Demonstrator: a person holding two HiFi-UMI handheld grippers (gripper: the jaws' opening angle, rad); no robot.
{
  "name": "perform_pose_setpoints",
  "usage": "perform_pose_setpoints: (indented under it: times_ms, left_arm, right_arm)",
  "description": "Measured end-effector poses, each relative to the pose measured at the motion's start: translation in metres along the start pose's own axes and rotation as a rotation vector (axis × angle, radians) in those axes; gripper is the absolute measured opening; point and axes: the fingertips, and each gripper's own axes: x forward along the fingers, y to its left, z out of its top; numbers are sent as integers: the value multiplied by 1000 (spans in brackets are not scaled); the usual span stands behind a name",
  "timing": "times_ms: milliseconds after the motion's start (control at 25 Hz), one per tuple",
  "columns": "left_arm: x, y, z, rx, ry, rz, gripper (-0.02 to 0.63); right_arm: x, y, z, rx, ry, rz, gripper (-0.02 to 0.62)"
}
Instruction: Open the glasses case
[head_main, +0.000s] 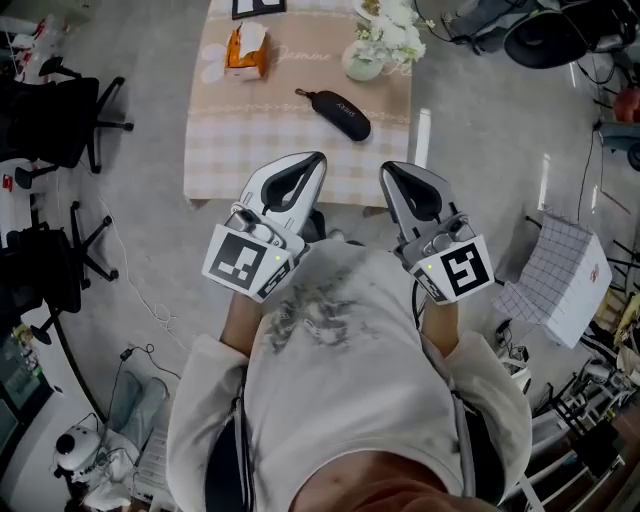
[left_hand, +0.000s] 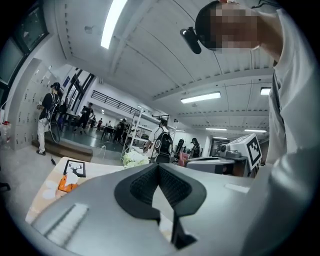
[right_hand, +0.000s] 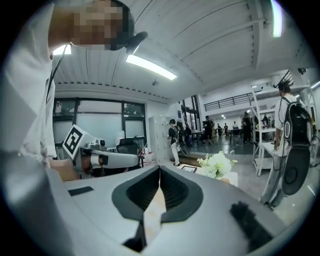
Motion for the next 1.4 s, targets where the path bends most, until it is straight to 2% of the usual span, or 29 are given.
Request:
perform_pose_setpoints:
  times_ms: [480, 800, 1120, 1400]
  left_arm:
    - [32, 57, -27, -17, 46, -87, 3]
    - [45, 70, -40, -35, 68, -149, 3]
    - [53, 79, -61, -79, 100, -147, 3]
    - [52, 85, -75, -76, 122, -92, 2]
  right_arm:
    - [49, -37, -28, 24, 93, -113, 17]
    - [57, -49, -47, 61, 147, -184, 17]
    - [49, -68, -72, 145, 182, -252, 18]
    - [60, -75, -85, 172, 166, -191, 18]
